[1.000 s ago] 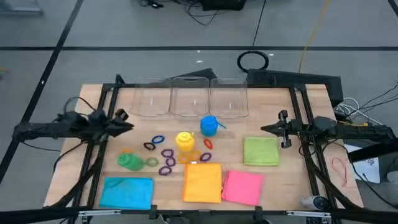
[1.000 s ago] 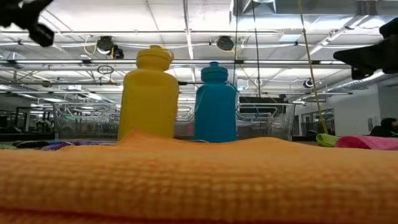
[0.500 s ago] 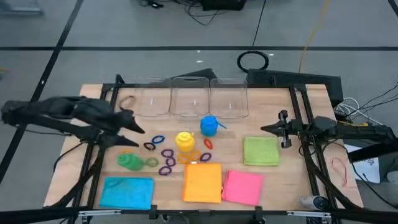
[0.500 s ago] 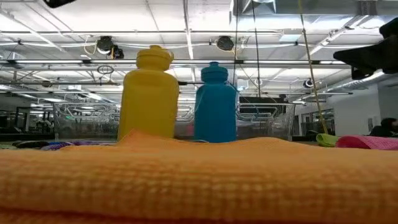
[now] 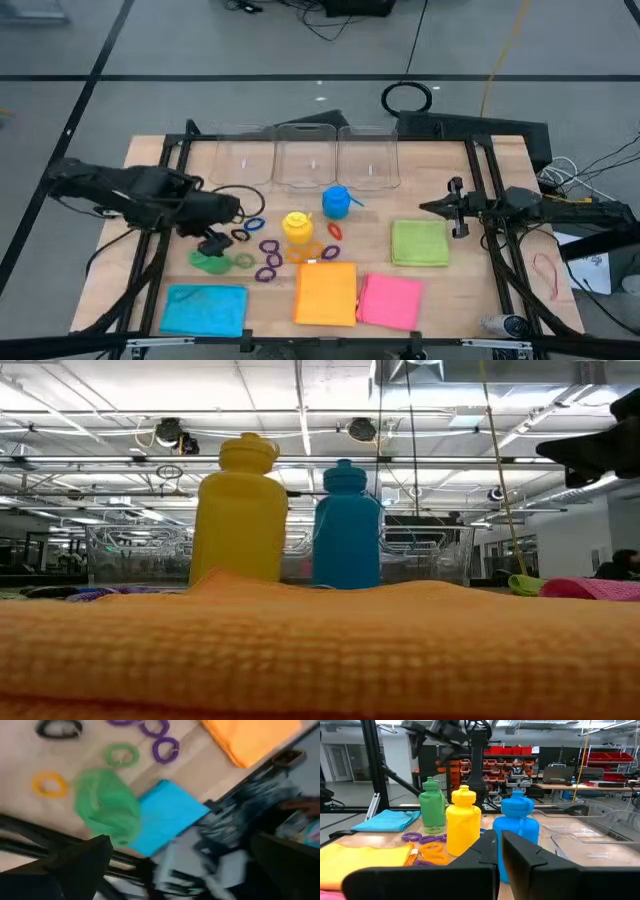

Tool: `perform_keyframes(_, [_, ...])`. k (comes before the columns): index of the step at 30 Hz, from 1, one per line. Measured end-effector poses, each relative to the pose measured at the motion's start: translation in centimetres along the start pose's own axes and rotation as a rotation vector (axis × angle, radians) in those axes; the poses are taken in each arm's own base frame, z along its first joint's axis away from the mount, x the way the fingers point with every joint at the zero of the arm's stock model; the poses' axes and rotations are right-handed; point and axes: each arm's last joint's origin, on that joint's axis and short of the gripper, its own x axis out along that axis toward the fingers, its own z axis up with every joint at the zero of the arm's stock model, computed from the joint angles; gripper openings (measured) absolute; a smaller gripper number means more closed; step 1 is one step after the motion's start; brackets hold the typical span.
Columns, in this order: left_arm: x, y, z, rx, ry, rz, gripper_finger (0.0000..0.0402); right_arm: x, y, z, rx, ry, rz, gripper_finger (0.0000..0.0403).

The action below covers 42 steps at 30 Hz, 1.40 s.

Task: Pick & Place Sports Items
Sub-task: Put the green tumbler into the left transparent container

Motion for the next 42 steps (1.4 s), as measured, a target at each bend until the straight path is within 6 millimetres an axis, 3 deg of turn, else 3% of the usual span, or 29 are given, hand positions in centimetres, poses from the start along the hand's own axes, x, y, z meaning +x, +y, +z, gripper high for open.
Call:
perform_keyframes(8, [3.7, 0.4, -1.6, -0.268, 0.016, 0.172, 0.0390, 0.0, 0.0, 0.0, 0.000, 0.000, 0.000, 0.0000])
perform_keyframes(19, [7.3, 1.8, -2.3, -0.311, 0.023, 0.329, 0.0390, 0.0, 0.0, 0.0, 0.000, 0.000, 0.000, 0.0000])
perform_keyframes(32, [7.9, 1.6, -2.1, -0.213, -0.149, 0.325, 0.0390, 0.0, 0.0, 0.0, 0.000, 0.000, 0.000, 0.0000])
perform_keyframes(42, [8.1, 1.5, -2.8, -0.136, -0.172, 0.340, 0.0390, 0.0, 0.0, 0.0, 0.000, 0.000, 0.000, 0.0000])
